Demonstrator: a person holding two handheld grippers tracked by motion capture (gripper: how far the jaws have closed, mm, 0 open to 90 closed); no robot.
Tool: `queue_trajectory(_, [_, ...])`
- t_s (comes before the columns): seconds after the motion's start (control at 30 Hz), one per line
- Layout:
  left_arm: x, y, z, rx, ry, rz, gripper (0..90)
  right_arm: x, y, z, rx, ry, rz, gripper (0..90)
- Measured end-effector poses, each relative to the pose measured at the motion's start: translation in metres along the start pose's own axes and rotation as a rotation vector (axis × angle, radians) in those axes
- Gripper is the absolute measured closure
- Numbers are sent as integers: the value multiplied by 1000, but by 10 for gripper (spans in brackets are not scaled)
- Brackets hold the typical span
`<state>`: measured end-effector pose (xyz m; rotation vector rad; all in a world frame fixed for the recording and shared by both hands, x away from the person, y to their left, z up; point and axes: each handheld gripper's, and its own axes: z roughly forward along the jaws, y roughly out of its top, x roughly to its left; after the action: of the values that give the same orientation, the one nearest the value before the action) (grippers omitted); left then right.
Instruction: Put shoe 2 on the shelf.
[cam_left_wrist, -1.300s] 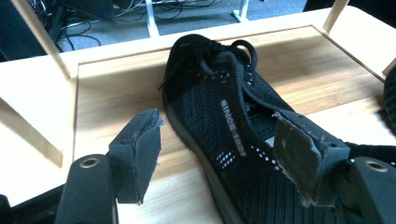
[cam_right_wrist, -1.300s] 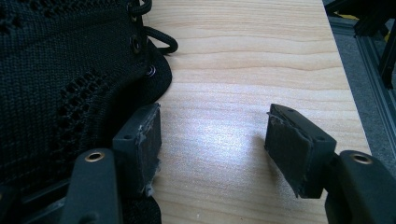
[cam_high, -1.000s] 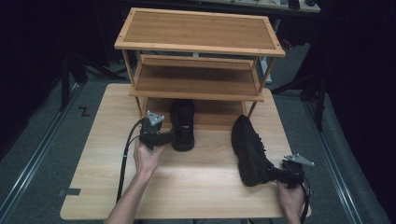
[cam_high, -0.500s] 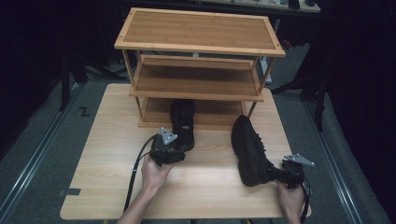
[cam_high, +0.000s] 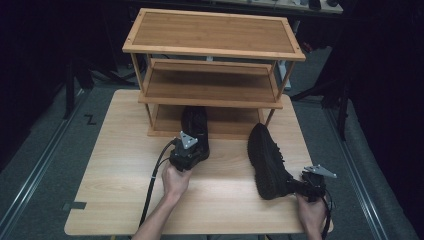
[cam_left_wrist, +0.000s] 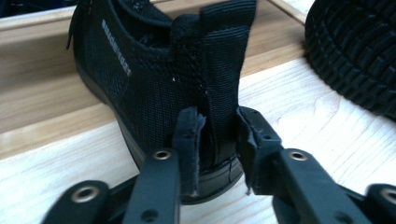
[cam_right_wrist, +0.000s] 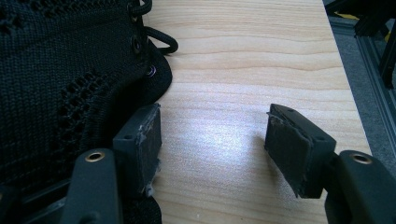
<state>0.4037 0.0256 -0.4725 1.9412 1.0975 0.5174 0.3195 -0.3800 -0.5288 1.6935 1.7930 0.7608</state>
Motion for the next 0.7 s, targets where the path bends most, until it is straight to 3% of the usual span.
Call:
queue_trajectory(0.13, [0, 6, 3, -12, -16, 15, 809, 0, 0, 0, -2, 1, 1, 363])
queue_trajectory(0.3, [6, 15, 7, -6, -22, 11, 830, 0, 0, 0, 0, 1, -1, 362])
queue_trajectory(0.5, [12, 24, 16, 10, 0, 27, 831, 0, 0, 0, 0, 2, -1, 363])
queue_trajectory(0.7, [23, 31, 26, 20, 51, 24, 831, 0, 0, 0, 0, 2, -1, 362])
